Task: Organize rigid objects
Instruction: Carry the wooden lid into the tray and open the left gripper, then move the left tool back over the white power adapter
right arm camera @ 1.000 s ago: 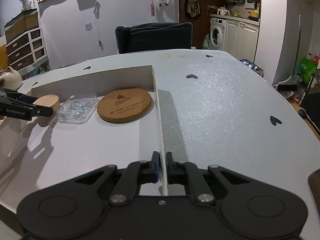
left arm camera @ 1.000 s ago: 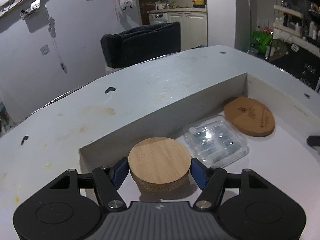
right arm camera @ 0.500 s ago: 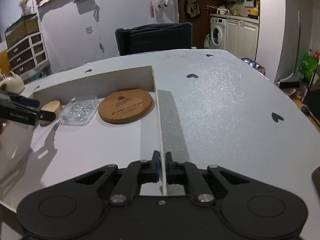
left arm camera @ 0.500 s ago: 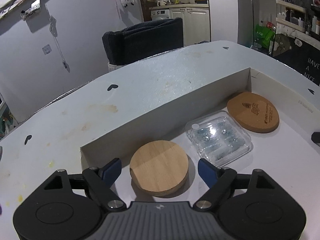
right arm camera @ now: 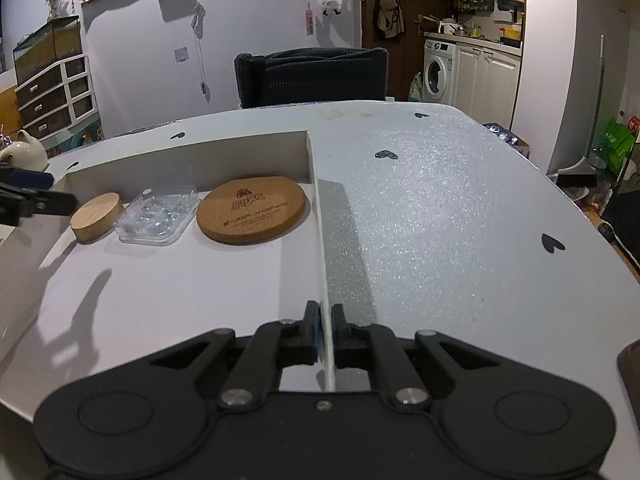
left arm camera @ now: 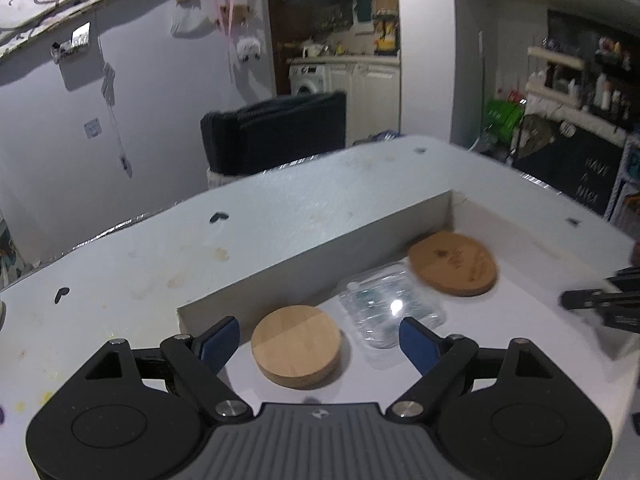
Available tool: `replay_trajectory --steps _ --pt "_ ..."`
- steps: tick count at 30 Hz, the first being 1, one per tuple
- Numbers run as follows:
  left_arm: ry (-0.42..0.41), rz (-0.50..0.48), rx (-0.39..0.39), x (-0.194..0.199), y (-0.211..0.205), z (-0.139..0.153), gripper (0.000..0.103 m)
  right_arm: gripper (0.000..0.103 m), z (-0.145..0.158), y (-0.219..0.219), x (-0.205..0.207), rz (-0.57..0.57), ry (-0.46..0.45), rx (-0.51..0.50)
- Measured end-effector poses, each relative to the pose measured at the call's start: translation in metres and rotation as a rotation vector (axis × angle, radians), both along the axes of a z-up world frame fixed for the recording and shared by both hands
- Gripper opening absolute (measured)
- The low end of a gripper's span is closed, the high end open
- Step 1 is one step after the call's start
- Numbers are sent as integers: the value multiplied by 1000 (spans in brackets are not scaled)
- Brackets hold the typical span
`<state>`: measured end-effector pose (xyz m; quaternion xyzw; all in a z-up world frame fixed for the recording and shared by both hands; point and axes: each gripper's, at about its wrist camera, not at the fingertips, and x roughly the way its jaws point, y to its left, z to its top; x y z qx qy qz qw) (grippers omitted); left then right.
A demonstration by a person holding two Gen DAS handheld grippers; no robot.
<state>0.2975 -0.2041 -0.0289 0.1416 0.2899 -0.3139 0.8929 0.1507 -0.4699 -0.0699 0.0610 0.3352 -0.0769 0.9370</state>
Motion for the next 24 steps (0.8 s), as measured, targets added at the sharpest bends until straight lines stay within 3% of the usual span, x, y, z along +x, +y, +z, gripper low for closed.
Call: replay_trajectory --steps 12,24 --pt "-47 -60 -117 -62 45 15 87 7 -1 1 0 3 -4 -9" --pt "-89 24 -121 -101 112 10 88 7 -1 2 0 11 3 -29"
